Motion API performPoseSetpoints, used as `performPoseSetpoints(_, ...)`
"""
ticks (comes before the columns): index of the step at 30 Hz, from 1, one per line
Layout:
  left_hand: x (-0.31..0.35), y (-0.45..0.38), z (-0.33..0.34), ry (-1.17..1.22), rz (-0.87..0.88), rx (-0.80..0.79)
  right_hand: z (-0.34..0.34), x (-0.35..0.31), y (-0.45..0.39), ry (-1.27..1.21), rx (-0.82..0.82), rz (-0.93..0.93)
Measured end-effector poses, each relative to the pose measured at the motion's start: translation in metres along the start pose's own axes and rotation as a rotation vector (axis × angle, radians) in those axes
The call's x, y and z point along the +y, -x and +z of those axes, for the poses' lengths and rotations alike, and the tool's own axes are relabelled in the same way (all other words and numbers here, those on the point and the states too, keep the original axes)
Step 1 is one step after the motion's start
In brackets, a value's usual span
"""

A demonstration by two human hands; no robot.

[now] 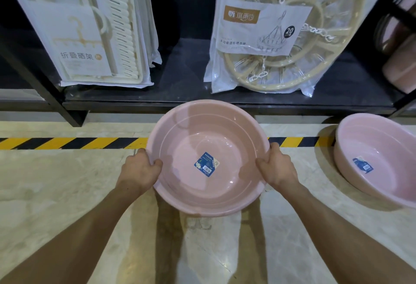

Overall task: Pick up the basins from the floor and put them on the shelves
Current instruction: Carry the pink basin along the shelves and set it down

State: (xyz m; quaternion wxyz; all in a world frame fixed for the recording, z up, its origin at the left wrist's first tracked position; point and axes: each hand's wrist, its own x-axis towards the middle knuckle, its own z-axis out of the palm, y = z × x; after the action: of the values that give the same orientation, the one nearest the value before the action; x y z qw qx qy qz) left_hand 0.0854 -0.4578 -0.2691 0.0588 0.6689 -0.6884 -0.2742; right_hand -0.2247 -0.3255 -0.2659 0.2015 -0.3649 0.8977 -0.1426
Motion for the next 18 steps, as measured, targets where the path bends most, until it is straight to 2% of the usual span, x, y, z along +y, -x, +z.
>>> performPoseSetpoints(4,0.030,0.009,-0.036,0.009,0.025,0.009,-0.043,-0.009,0.008,-0.032,0.038,0.011)
performPoseSetpoints(8,0.082,0.041,-0.102,0.001,0.044,0.007,-0.124,-0.027,0.030,-0.085,0.022,0.046)
performPoseSetpoints(12,0.157,0.081,-0.192,-0.051,0.126,-0.030,-0.243,-0.047,0.068,-0.137,0.068,0.093)
performPoseSetpoints(18,0.303,0.164,-0.329,-0.018,0.242,-0.070,-0.455,-0.066,0.146,-0.187,0.169,0.196)
